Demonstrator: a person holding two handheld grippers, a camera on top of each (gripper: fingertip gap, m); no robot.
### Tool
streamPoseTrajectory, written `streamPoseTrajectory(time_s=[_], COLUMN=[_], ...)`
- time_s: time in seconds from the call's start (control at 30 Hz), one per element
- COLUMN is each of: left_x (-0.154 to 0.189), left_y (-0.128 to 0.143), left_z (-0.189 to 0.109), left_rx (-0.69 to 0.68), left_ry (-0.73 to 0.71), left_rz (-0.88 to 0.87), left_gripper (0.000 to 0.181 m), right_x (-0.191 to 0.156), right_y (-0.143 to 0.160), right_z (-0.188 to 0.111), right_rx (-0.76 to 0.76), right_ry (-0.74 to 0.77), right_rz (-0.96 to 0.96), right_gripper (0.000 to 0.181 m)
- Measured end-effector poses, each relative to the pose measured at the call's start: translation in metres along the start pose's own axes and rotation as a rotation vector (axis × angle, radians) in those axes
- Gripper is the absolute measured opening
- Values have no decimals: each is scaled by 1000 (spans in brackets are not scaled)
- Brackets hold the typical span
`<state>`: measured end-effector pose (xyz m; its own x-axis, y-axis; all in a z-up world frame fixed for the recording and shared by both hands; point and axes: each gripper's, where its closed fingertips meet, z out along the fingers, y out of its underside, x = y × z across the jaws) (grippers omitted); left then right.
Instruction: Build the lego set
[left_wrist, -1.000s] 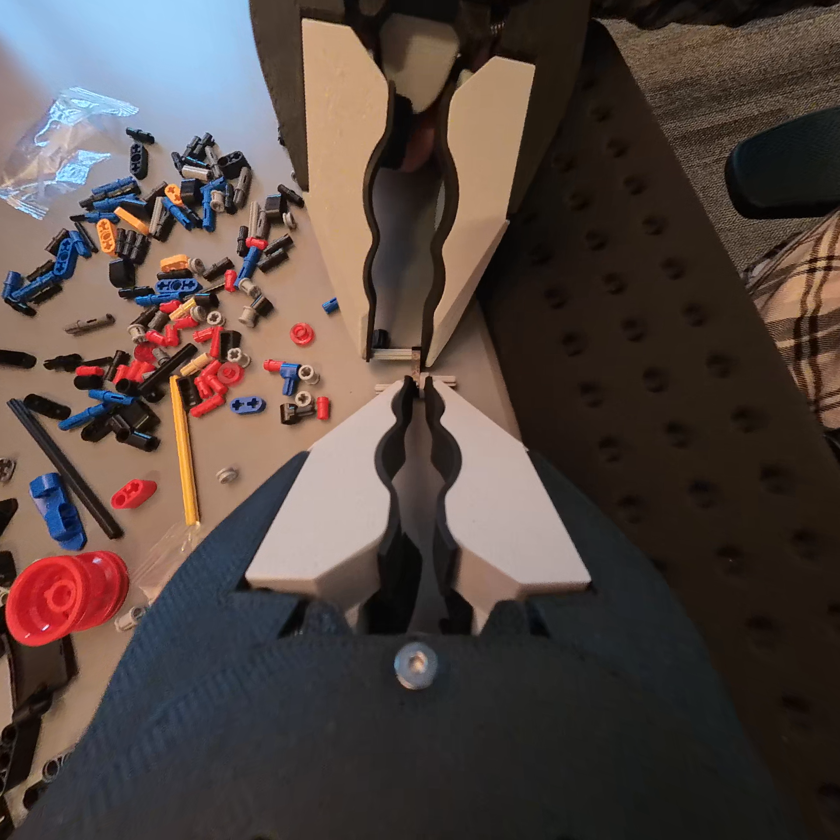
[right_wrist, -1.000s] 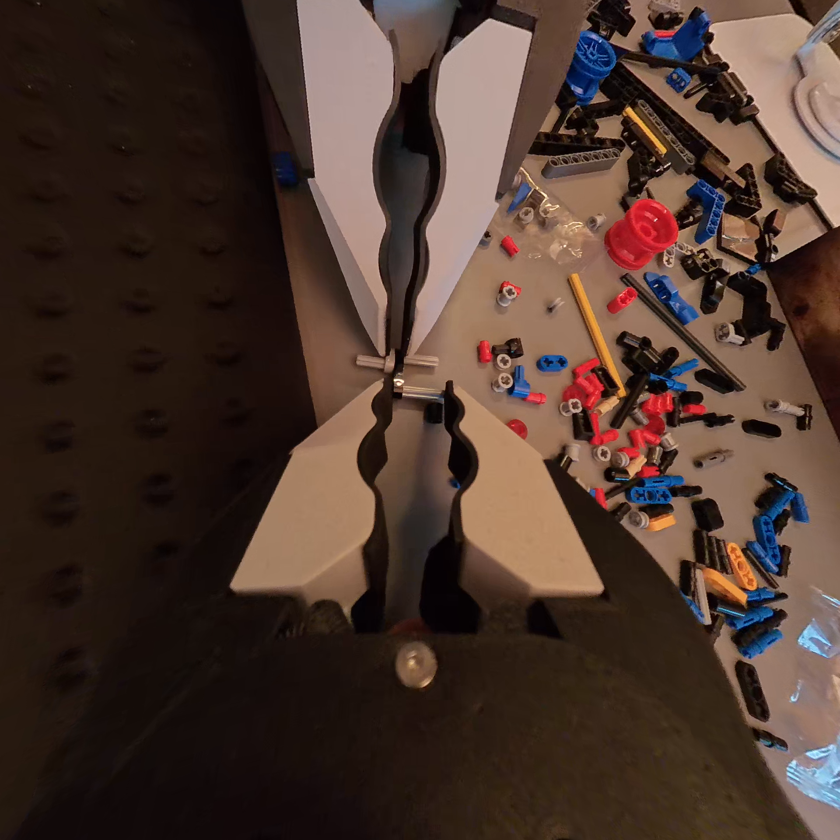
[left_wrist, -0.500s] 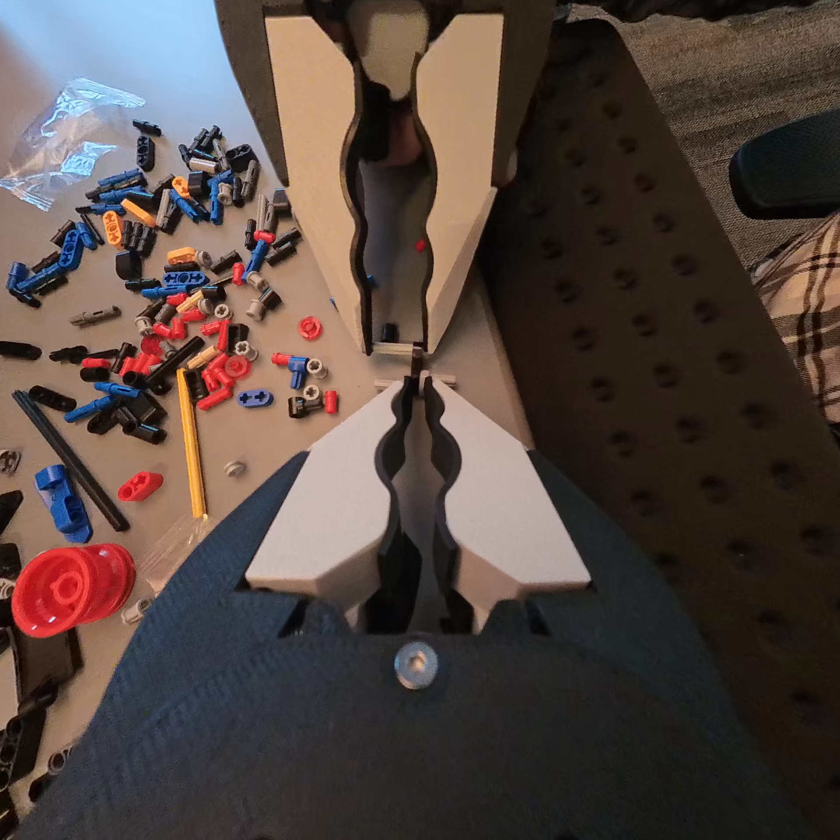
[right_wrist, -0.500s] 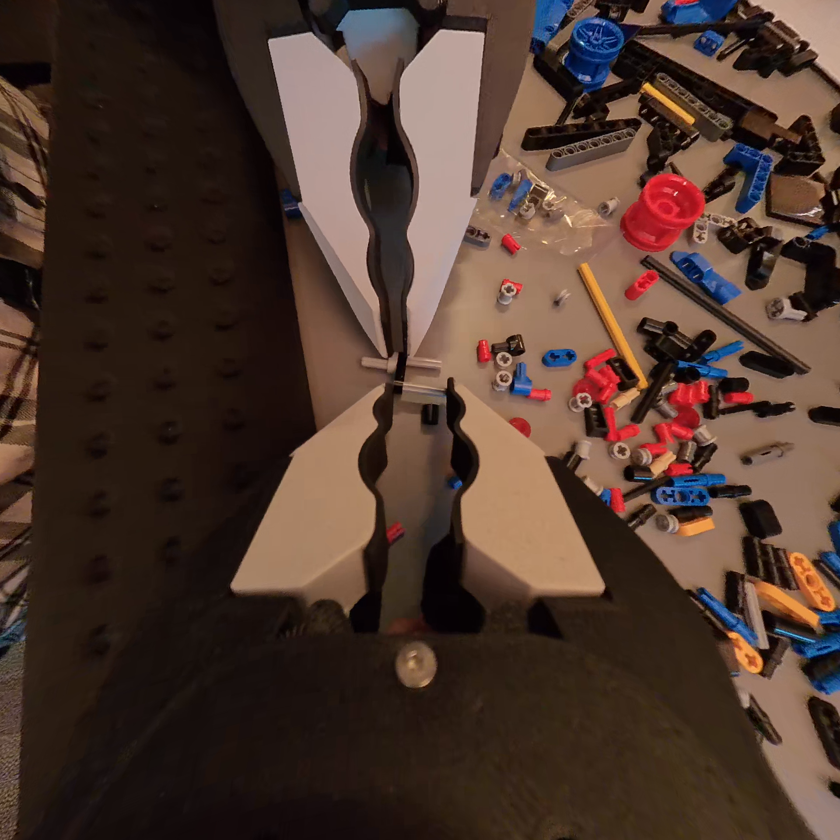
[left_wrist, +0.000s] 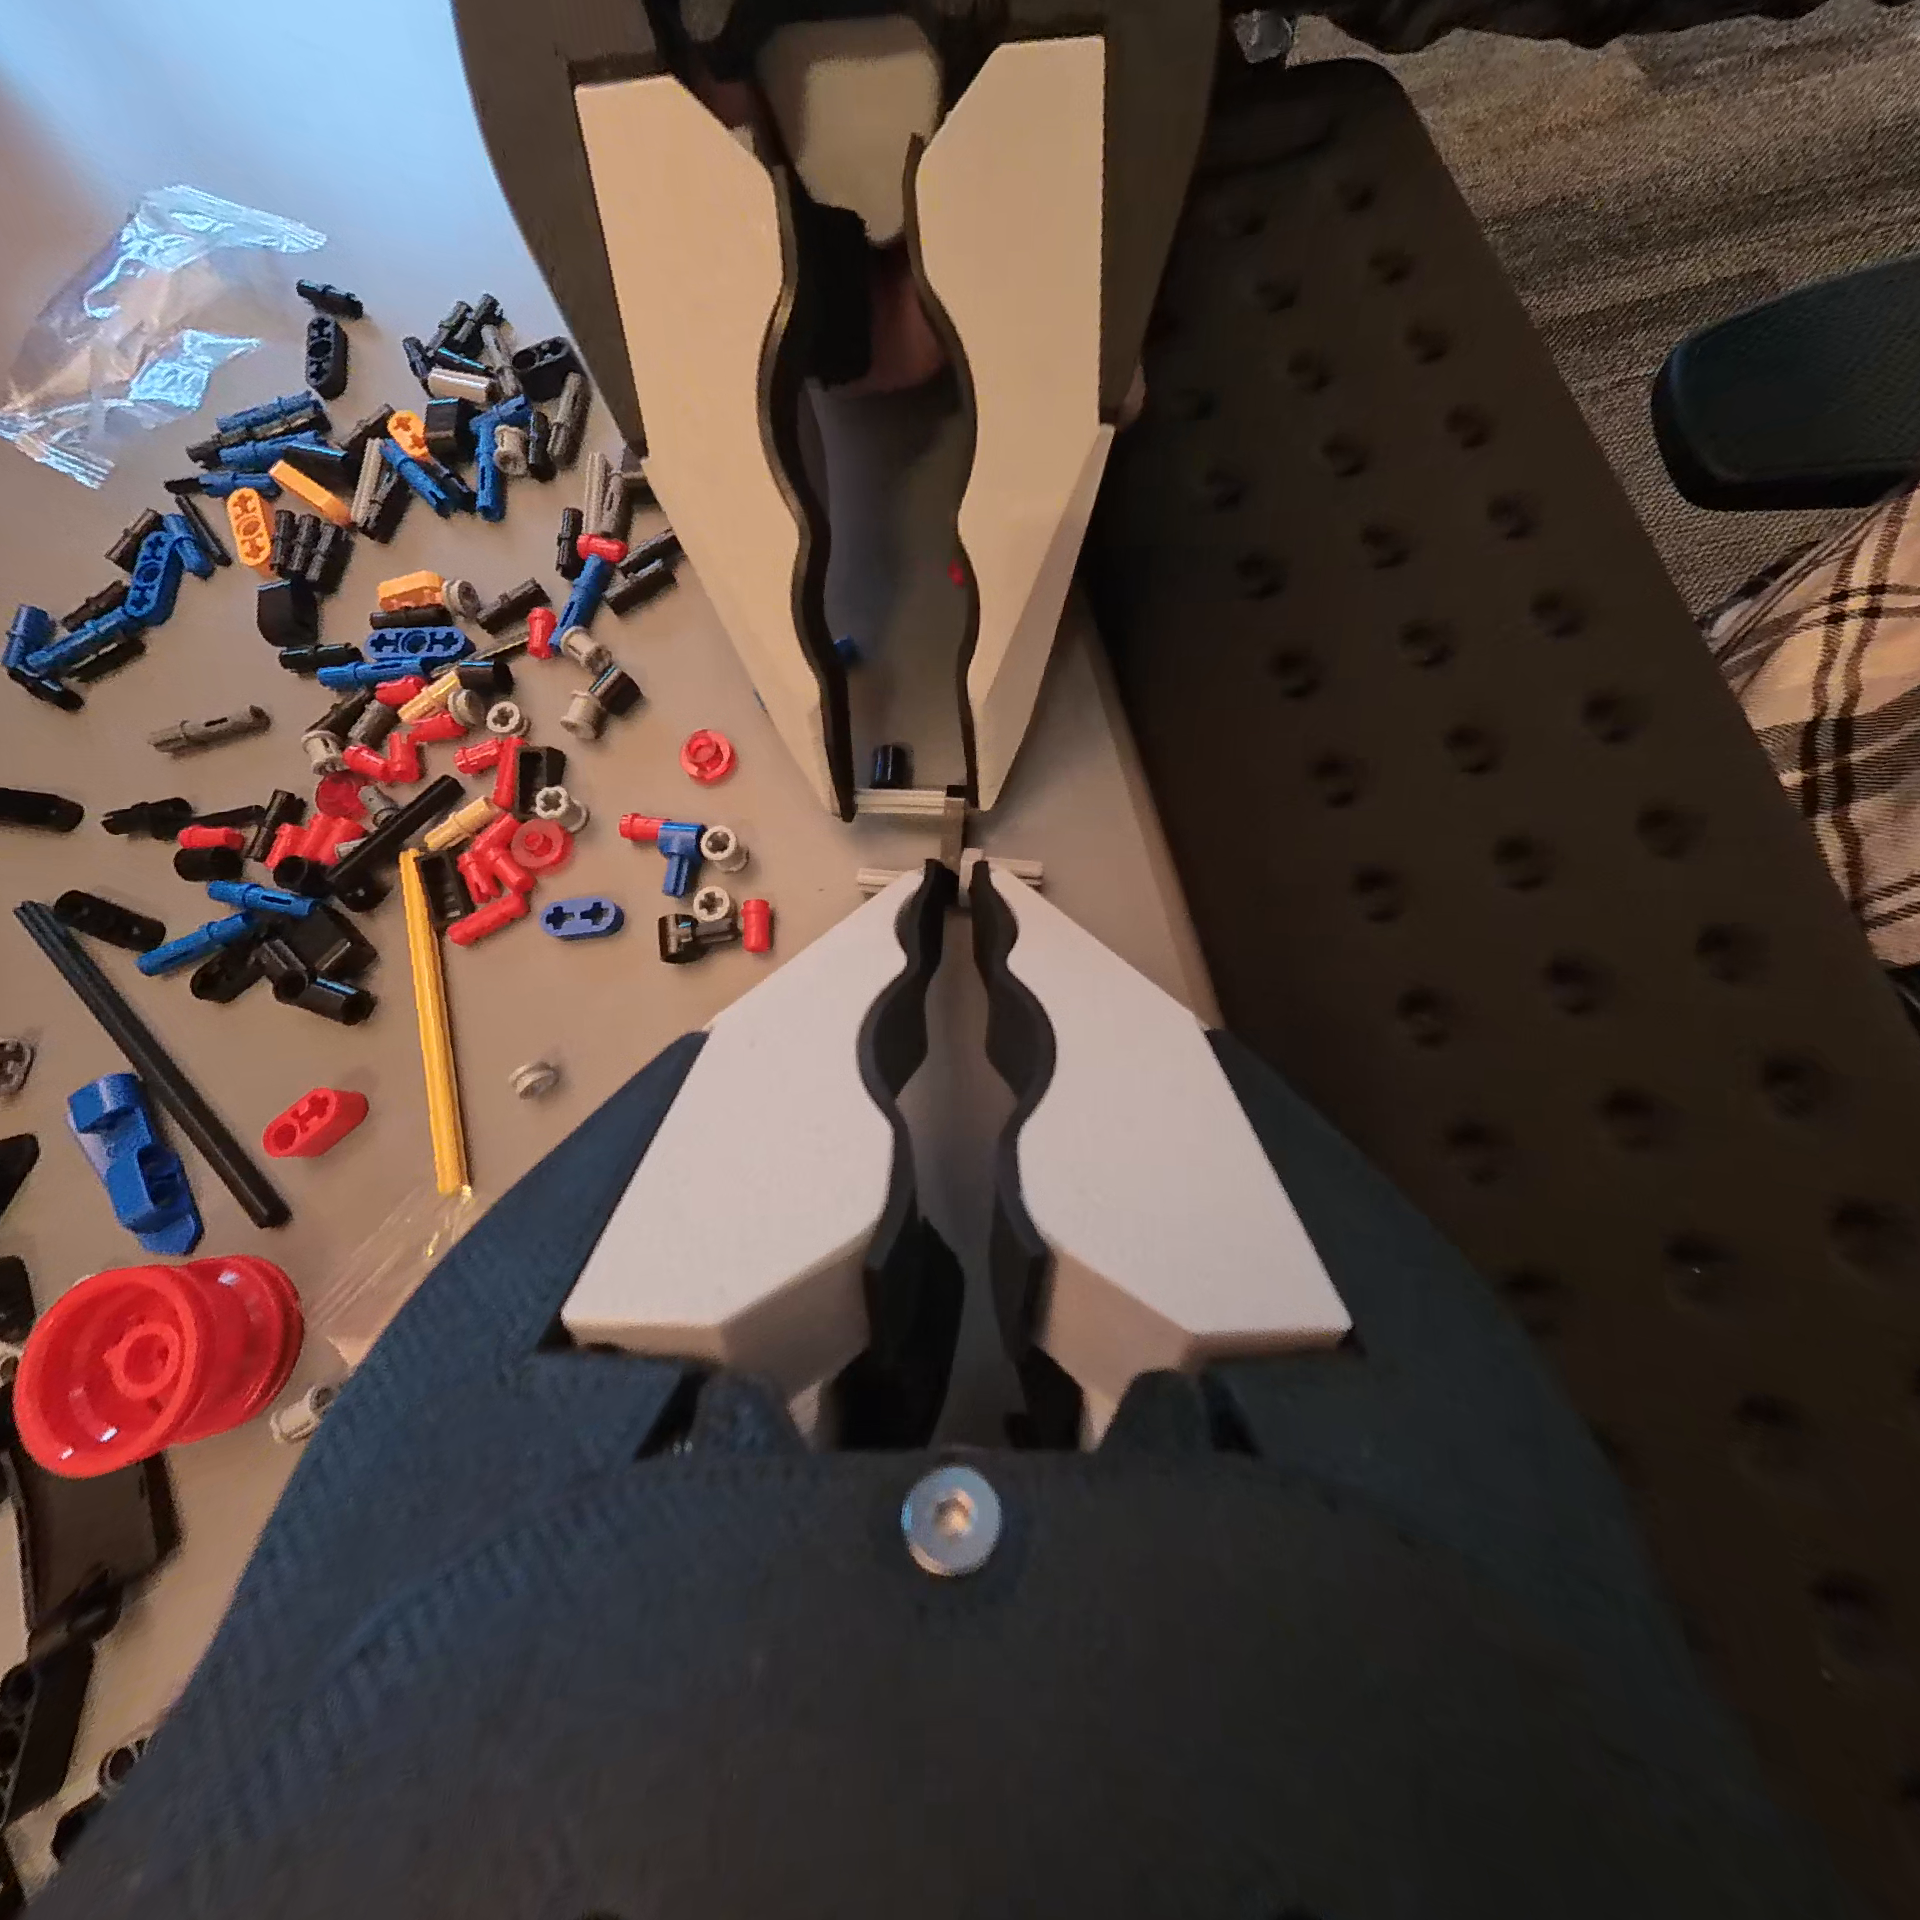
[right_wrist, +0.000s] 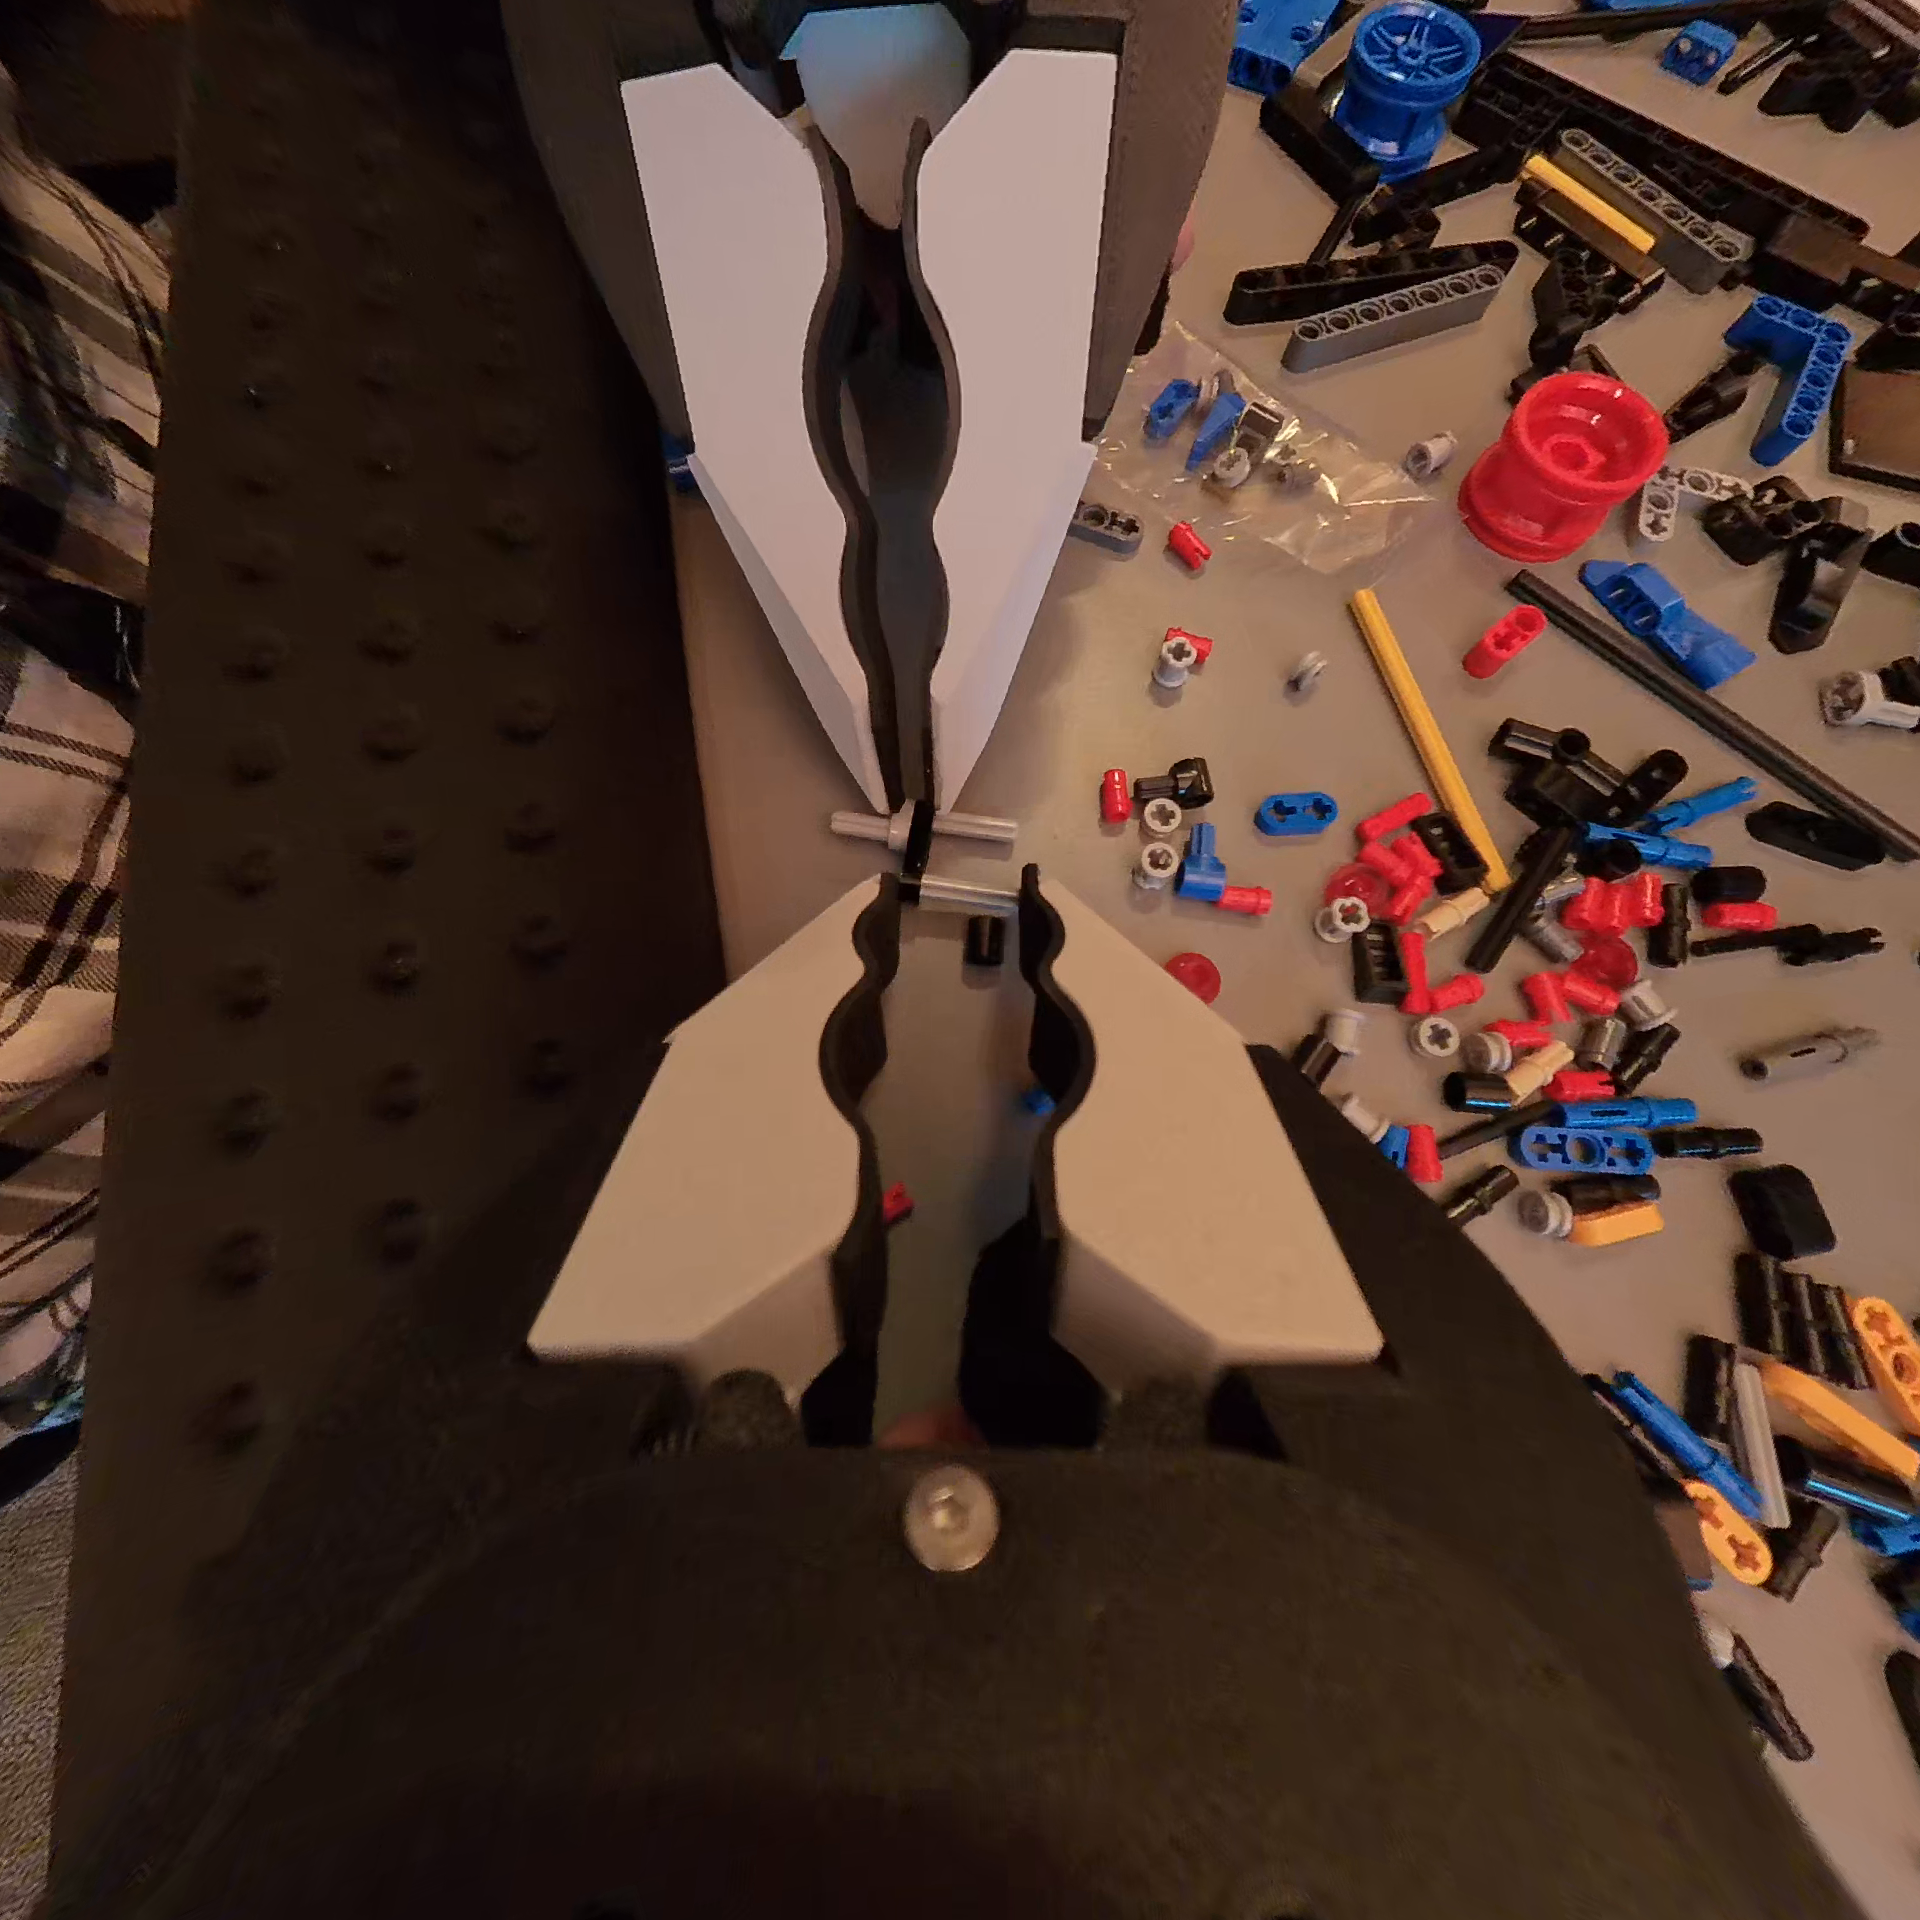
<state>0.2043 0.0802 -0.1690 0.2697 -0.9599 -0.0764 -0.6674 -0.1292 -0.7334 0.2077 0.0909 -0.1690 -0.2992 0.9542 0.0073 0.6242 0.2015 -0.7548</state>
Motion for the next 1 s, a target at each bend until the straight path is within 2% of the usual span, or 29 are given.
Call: streamPoseTrajectory(time_s=[0.4, 0.63, 1.0], left_x=[1, -1, -1], left_y=[-1, -1, 0], left_z=[0, 1, 0], left_rx=[4, 2, 4], left_ry=[23, 5, -5], left_rz=[-6, 3, 23], left_gripper=[3, 4, 3], right_x=[-2, -6, -1], right_y=[5, 5, -2], right_z=[0, 1, -4], right_rx=[-27, -30, 28], right_ry=[-42, -59, -14], right_rz=[-24, -34, -11], right_gripper=[21, 12, 28])
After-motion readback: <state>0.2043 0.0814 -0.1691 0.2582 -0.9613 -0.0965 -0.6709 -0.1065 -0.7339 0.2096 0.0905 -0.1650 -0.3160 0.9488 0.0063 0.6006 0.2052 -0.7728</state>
